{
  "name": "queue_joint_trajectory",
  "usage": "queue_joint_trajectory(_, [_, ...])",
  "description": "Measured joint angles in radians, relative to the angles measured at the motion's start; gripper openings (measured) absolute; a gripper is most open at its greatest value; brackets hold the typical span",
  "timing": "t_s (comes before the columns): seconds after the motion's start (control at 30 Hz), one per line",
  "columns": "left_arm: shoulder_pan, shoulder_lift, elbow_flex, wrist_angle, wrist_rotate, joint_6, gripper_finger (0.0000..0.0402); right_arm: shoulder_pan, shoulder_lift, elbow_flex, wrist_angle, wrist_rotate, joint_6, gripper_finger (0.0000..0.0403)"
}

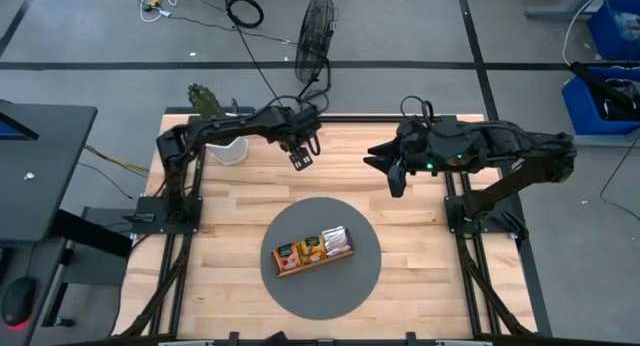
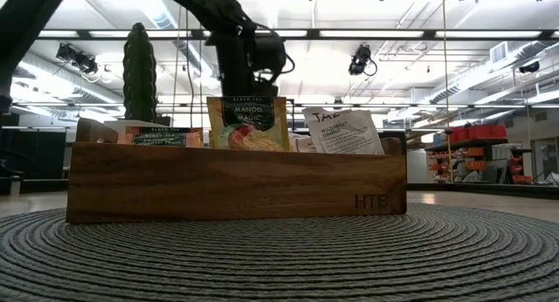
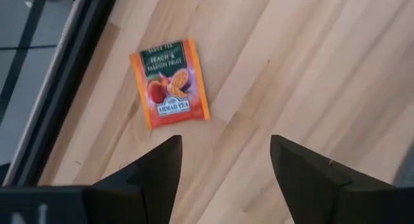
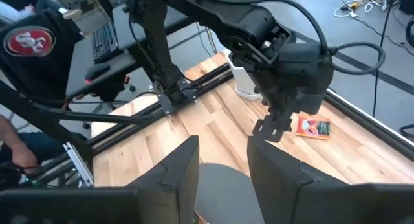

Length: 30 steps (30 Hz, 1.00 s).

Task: Pick & Place Tea
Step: Put the orange tea bag into the left section of the wooden organizer

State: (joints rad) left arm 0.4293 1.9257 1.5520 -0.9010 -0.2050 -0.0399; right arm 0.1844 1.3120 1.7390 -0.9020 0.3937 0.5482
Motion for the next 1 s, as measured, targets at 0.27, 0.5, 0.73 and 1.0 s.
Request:
queue_joint_trajectory(0.27, [0.024, 0.058, 0.0, 0.033, 0.008, 0.0, 0.0241, 0.0, -0.003, 0.0, -0.023, 0.002, 0.02, 0.0139])
queue_joint_trajectory(0.5, [0.052, 0.105, 0.0, 0.034, 0.042, 0.011, 0.0241, 0.0, -0.002, 0.0, -0.059, 0.014, 0.02, 0.0139])
queue_joint_trajectory(0.73, [0.067, 0.127, -0.001, 0.057, 0.047, 0.053, 0.0241, -0.001, -0.002, 0.0, -0.061, 0.018, 0.02, 0.0139])
queue_joint_trajectory(1.0, [0.079, 0.168, -0.002, 0.049, 0.076, 0.083, 0.0241, -0.002, -0.002, 0.0, -0.066, 0.018, 0.02, 0.0139])
